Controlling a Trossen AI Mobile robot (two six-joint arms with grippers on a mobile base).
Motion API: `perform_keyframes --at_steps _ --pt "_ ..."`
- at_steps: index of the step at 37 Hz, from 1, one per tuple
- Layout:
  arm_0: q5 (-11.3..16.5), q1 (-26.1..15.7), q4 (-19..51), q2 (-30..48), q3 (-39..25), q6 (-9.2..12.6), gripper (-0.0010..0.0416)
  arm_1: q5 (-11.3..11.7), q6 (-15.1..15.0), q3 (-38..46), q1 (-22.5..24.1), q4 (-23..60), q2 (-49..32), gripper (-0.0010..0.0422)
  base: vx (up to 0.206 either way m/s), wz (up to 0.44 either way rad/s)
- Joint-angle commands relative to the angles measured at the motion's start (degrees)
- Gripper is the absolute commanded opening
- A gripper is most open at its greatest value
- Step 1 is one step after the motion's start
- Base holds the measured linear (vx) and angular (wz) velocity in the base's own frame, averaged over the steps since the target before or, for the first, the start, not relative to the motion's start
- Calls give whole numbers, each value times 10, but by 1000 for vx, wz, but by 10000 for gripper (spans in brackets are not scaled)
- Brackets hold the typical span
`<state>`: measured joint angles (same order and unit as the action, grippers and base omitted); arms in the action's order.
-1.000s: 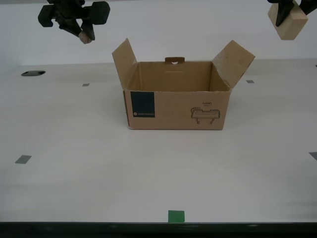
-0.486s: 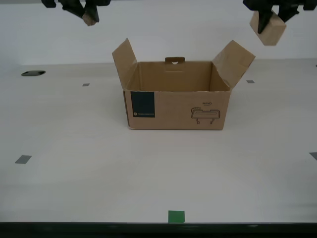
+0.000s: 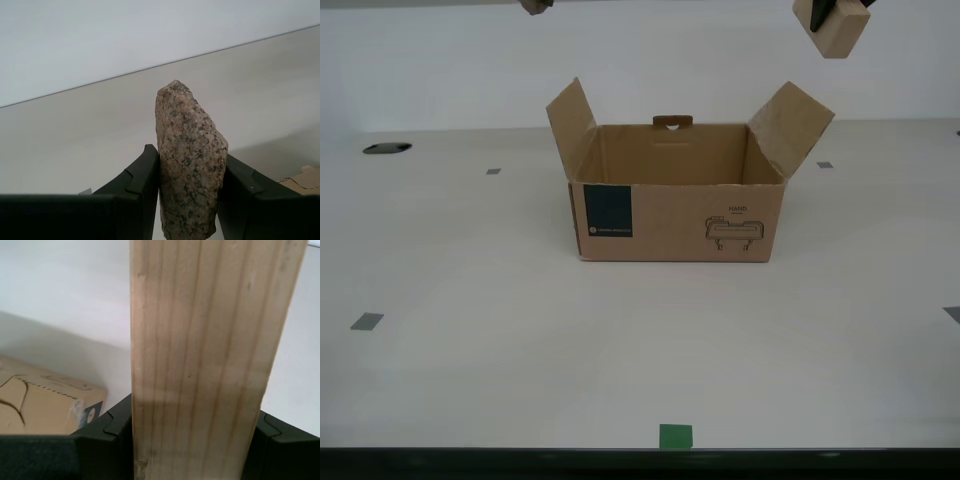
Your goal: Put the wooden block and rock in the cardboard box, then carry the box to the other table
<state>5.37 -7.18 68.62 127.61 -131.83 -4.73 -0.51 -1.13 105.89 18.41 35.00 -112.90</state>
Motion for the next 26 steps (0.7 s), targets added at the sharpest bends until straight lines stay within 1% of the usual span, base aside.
perform_keyframes --at_steps 1,5,9,13,14,15,16,17,19,20,22,23,24,26 --pt "2 -10 1 -5 -6 0 -1 -2 -2 24 10 9 -23 -1 0 0" --pt "3 -18 8 -10 -8 0 -1 -2 -8 83 21 50 -76 -1 0 0" --pt "3 -28 15 -15 -7 0 -1 -2 -11 166 33 107 -130 -1 0 0" --pt "5 -39 18 -19 -6 -1 -1 -2 -19 233 43 143 -164 -1 0 0" --pt "8 -43 18 -20 -6 -1 -1 -6 -21 246 47 149 -168 -1 0 0" --pt "12 -46 19 -20 -6 -2 -1 -16 -24 257 49 153 -172 -1 0 0" --pt "19 -49 19 -22 -6 -2 -1 -31 -25 264 51 155 -172 -1 0 0" --pt "28 -52 20 -24 -6 -2 -1 -52 -26 268 52 154 -172 -1 0 0" --pt "56 -57 20 -25 -6 -2 -1 -103 -33 273 56 150 -171 -1 0 0" --pt "71 -59 20 -28 -6 -2 -1 -122 -38 275 57 150 -169 -1 0 0" --pt "96 -64 20 -29 -6 -2 -1 -137 -50 276 62 150 -168 -1 0 0" --pt "104 -66 20 -32 -6 -2 -1 -138 -60 276 65 151 -168 -1 0 0" --pt "110 -69 20 -35 -6 -2 -1 -138 -72 275 68 152 -167 -1 0 0" --pt "111 -75 20 -40 -6 -7 -1 -138 -104 271 74 157 -166 -1 0 0"
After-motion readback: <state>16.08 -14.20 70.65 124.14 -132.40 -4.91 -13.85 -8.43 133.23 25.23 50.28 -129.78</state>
